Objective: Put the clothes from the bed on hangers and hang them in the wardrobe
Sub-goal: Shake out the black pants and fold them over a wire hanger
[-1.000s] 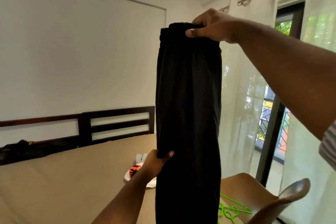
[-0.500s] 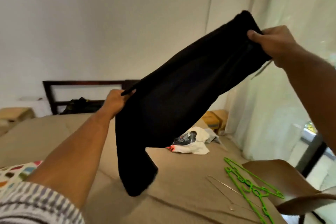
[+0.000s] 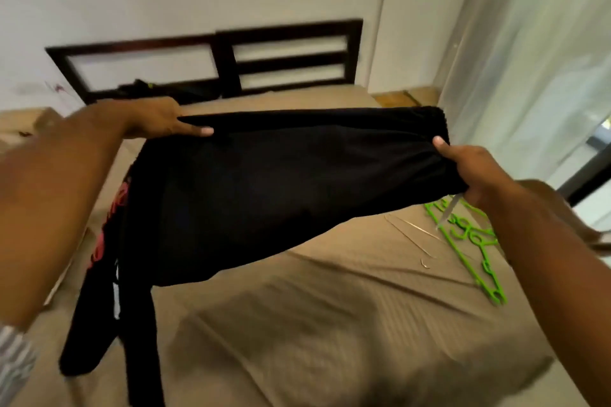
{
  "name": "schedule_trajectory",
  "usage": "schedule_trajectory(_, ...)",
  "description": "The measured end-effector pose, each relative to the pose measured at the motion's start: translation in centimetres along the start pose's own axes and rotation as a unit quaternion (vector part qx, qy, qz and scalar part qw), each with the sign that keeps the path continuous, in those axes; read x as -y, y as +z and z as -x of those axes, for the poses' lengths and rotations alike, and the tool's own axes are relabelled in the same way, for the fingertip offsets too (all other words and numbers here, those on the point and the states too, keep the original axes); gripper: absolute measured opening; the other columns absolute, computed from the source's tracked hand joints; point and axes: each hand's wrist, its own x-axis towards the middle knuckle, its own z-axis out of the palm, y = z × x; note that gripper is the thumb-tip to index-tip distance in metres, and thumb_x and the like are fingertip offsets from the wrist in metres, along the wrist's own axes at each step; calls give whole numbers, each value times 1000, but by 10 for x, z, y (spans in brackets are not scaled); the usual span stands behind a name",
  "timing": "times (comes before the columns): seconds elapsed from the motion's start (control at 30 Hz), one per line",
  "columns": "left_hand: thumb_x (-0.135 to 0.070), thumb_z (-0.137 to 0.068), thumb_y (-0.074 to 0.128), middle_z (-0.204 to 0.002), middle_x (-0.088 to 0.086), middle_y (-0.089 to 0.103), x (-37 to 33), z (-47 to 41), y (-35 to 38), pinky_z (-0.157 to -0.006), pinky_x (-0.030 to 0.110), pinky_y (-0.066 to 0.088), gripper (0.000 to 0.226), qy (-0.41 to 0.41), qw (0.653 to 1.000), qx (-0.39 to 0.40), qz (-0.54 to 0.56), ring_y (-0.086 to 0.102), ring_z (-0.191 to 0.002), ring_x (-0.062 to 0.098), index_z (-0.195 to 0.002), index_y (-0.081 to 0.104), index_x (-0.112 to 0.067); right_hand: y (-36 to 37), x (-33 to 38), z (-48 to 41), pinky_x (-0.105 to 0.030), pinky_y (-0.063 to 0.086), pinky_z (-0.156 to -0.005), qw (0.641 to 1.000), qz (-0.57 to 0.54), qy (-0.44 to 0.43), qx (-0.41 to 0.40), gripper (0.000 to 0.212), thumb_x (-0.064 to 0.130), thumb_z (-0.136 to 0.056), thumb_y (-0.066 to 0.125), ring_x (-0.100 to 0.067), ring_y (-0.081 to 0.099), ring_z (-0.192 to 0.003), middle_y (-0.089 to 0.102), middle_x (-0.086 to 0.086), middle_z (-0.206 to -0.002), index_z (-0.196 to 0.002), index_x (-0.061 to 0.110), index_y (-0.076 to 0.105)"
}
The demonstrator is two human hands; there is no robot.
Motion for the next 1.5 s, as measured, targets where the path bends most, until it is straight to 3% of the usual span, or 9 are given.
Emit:
schedule_trajectory(0.1,-54,-84,72,-95,12,73,-4,-81,102,-83,35,50,44,-8,996,41,-73,67,-91,29,-97,78,-12,-26,-78,-21,-36,54,-75,996,41,62,-48,31,41,-88,75,-23,70,-78,74,-7,-86,-82,11,70)
schedule_trajectory(0.17,-42,-91,70,-121,15,66,-7,-123,197,-92,37,48,38,-5,992,9,-126,61,-110,33,-118,70,-14,-50,-150,-44,-42,56,-75,985,116,107,-72,45,57,-81,76,-26,69,-80,73,-9,-89,-79,12,70)
schedule_trajectory(0.3,-35,-93,63,-146,11,44,-26,-138,406,-105,45,41,52,49,986,5,-158,47,-131,34,-140,49,-21,-93,-321,-73,-53,52,-98,933,299,186,-69,69,54,-74,79,-37,66,-110,68,-20,-121,-127,13,62)
schedule_trajectory(0.5,-56,-97,50,-169,3,-8,-49,-93,594,-125,48,5,85,59,975,143,-157,-1,-156,26,-161,4,-23,-46,-411,-22,-51,35,-114,869,494,8,-33,63,47,-90,56,-40,42,-137,46,-18,-149,-145,16,52)
schedule_trajectory(0.7,-51,-99,52,-168,-6,-13,-28,-97,606,-126,46,10,85,77,978,154,-116,-6,-156,18,-161,0,-27,-19,-457,-24,-61,9,-120,811,558,115,132,87,67,-92,52,-30,-22,-153,-12,-3,-169,-161,26,16)
schedule_trajectory(0.97,-29,-99,56,-162,-1,28,-3,-57,585,-121,40,29,58,-34,998,38,27,25,-150,19,-153,36,-21,-16,-451,-47,-62,6,-120,740,618,175,203,89,65,-94,50,-30,-24,-152,-18,-4,-168,-162,25,8)
schedule_trajectory(1.2,-17,-94,59,-128,2,58,75,17,562,-103,44,47,35,-121,985,-102,73,55,-120,23,-128,58,-20,7,-433,-61,-65,4,-119,693,663,225,174,89,60,-93,56,-42,-16,-152,-8,-13,-168,-161,18,16)
schedule_trajectory(1.37,-31,-90,67,-136,9,50,154,68,527,-97,53,43,48,-310,921,-235,27,47,-126,31,-132,47,-19,80,-395,-20,-63,17,-118,752,623,215,18,67,37,-92,61,-45,19,-145,22,-19,-159,-149,12,39)
schedule_trajectory(1.5,-55,-91,62,-160,20,24,255,96,502,-112,60,27,89,-566,789,-153,183,27,-144,41,-155,20,-10,216,-382,73,-57,42,-97,826,564,-12,-4,43,22,-89,66,-46,46,-120,50,-20,-132,-131,17,58)
